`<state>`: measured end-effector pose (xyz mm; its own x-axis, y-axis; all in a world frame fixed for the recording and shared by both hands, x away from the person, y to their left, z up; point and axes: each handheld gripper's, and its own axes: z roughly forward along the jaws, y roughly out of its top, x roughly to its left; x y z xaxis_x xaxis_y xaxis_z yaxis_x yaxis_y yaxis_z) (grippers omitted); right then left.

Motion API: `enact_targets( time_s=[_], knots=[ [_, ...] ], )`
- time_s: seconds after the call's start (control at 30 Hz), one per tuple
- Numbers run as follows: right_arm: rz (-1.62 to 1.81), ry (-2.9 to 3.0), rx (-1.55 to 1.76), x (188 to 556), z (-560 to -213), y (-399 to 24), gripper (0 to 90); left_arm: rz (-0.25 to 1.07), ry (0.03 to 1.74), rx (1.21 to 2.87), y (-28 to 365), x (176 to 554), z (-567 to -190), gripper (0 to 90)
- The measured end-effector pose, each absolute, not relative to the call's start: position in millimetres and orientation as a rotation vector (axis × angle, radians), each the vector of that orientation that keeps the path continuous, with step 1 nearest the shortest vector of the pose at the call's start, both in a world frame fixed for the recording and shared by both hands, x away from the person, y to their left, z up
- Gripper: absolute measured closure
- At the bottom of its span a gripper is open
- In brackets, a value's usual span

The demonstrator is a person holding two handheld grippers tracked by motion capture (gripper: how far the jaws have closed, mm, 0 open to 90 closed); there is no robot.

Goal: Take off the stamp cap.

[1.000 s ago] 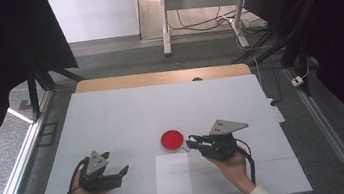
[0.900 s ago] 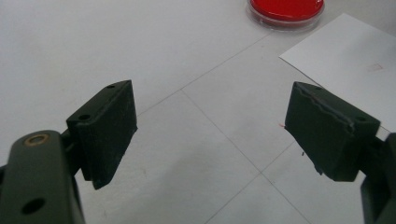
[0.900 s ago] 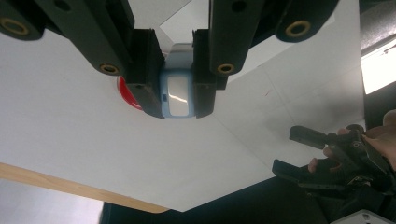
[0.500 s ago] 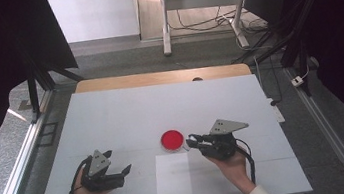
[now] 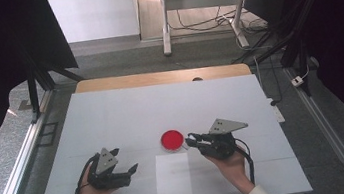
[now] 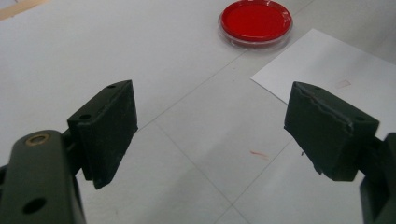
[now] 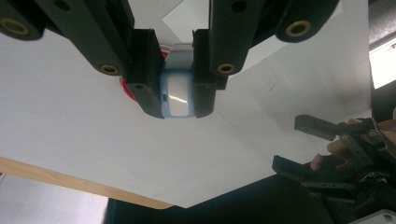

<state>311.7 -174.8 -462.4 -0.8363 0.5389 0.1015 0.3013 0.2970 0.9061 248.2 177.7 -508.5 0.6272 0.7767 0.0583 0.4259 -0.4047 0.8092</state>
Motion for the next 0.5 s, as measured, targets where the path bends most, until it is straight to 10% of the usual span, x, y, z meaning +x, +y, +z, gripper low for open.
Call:
enact_targets(
  time_s=[0.5],
  knots=[
    [1.568,2.333,0.774,311,-460,-174,75.3,0.554,0.878,2.063,156,252,-502,17.6]
  ],
)
